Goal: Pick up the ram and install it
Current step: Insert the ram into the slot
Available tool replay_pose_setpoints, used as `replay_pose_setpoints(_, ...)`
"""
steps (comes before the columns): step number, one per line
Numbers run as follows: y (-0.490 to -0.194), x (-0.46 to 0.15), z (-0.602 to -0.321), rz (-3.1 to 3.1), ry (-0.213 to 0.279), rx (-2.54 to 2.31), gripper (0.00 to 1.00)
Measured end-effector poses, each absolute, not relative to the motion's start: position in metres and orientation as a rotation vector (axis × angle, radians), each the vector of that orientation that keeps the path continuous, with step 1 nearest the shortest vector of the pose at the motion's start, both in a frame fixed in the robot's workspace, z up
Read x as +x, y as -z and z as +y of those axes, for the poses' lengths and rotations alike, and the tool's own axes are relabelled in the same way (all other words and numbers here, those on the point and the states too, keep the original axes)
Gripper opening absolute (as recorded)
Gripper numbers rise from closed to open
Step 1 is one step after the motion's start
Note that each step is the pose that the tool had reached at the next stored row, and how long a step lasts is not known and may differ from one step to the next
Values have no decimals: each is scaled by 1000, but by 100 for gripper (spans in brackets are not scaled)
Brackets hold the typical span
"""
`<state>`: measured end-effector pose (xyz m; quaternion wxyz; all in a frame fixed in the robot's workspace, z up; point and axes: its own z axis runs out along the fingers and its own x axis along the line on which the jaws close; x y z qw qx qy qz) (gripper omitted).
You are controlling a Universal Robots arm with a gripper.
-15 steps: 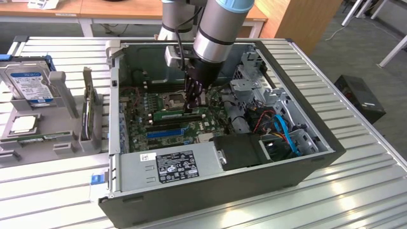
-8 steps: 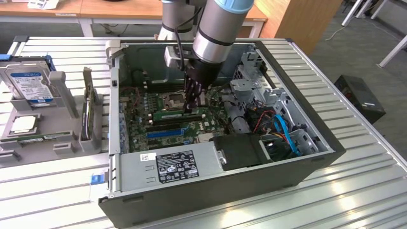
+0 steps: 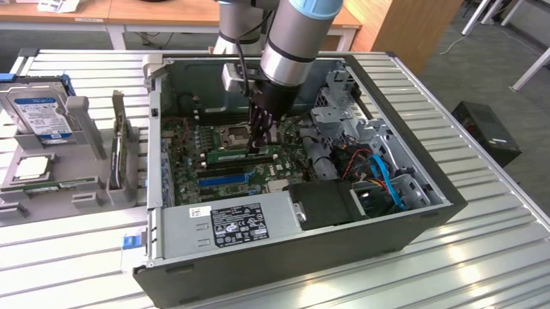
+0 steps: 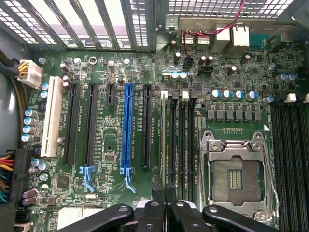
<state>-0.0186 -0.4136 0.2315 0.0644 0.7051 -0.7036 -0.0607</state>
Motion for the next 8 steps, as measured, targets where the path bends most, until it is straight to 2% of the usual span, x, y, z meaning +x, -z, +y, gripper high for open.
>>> replay_pose_setpoints(8, -231, -19, -413, -2124, 183, 2129, 12)
